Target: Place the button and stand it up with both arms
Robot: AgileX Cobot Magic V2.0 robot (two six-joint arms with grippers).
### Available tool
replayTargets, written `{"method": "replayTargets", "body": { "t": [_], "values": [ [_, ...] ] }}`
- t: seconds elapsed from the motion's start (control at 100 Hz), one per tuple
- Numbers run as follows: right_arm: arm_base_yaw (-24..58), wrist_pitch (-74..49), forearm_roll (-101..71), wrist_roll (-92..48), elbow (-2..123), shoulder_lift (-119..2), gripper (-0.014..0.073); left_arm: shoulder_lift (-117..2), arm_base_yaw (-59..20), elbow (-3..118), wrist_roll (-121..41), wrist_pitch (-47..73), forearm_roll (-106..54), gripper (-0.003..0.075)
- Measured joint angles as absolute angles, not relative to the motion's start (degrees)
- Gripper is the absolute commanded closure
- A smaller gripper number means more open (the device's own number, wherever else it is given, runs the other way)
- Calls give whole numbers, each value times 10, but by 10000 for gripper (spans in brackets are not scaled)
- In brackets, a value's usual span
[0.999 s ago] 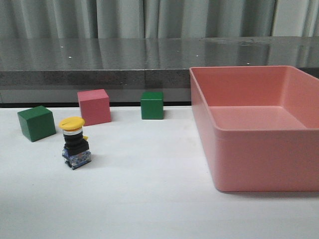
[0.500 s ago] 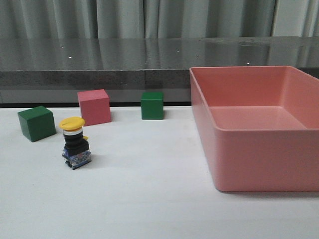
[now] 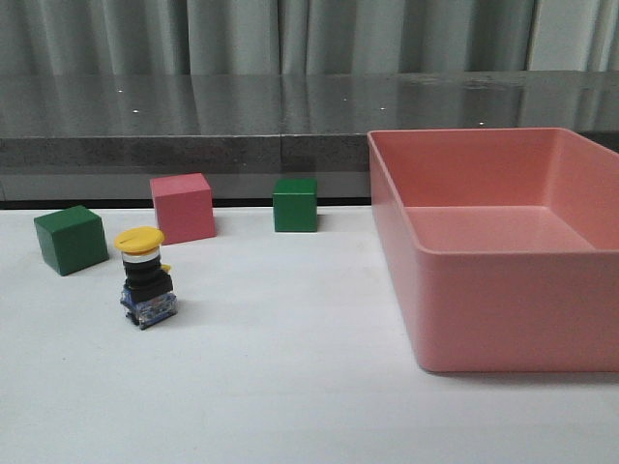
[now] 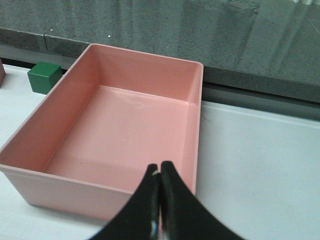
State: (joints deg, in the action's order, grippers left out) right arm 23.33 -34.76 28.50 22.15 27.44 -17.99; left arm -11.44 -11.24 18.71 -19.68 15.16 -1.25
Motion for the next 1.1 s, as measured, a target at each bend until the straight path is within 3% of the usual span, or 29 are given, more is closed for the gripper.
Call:
{"method": "replayTargets", "body": {
  "t": [0.5, 0.69, 1.099],
  "values": [
    [233, -348, 285, 222, 274, -180, 655, -110, -110, 148, -155, 145, 7, 740],
    [233, -348, 285, 222, 274, -180, 655, -68, -73, 93, -52, 135, 46, 740],
    [233, -346, 285, 222, 274, -180, 655, 3, -32, 0, 7, 61, 49, 740]
  ]
}}
